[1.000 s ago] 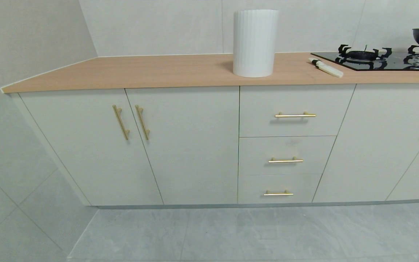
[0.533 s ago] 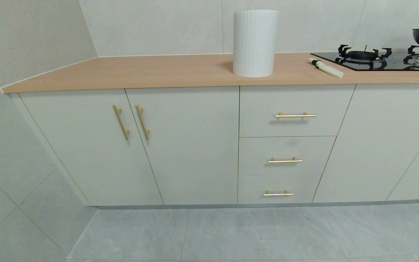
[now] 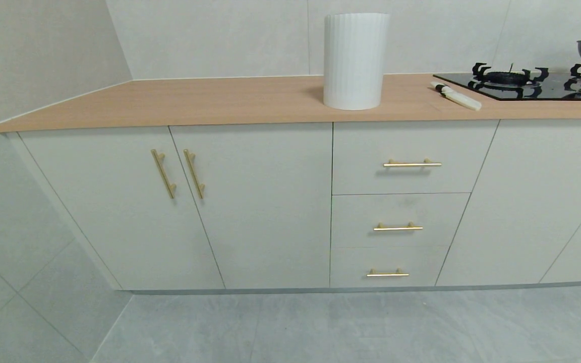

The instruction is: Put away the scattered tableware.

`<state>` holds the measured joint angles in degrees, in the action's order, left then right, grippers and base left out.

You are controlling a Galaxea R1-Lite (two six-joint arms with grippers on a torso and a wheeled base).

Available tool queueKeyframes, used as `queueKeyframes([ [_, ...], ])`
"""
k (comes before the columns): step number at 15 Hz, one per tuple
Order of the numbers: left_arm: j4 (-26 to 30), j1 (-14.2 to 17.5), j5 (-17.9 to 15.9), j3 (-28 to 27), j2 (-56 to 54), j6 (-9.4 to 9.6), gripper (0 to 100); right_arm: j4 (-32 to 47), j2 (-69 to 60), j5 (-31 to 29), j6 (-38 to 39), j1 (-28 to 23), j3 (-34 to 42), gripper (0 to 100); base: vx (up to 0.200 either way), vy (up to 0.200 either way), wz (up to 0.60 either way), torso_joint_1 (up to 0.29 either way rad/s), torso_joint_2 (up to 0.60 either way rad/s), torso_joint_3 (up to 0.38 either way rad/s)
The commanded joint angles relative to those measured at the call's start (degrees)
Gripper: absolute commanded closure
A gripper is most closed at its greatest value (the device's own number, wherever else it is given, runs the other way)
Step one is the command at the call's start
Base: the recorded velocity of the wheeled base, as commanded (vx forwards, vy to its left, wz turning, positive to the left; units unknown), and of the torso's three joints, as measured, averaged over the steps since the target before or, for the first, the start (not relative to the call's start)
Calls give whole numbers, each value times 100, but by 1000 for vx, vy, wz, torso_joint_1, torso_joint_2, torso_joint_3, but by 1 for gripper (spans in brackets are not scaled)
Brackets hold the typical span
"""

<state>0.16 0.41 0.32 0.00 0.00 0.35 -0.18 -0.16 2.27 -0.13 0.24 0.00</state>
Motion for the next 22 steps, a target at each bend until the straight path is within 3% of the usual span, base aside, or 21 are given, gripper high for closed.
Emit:
queueKeyframes([
  [1,2,2,3,0,9,0,0,1,16,2,5,2,0,0,200,0,0,7,-2,7],
  [20,-7,2,3,0,9,-18,0,1,16,2,22,2,0,0,200,0,0,1,2,2],
  [22,2,2,12,0,9,-27,0,1,16,2,31,2,0,0,0,0,0,0,0,0],
])
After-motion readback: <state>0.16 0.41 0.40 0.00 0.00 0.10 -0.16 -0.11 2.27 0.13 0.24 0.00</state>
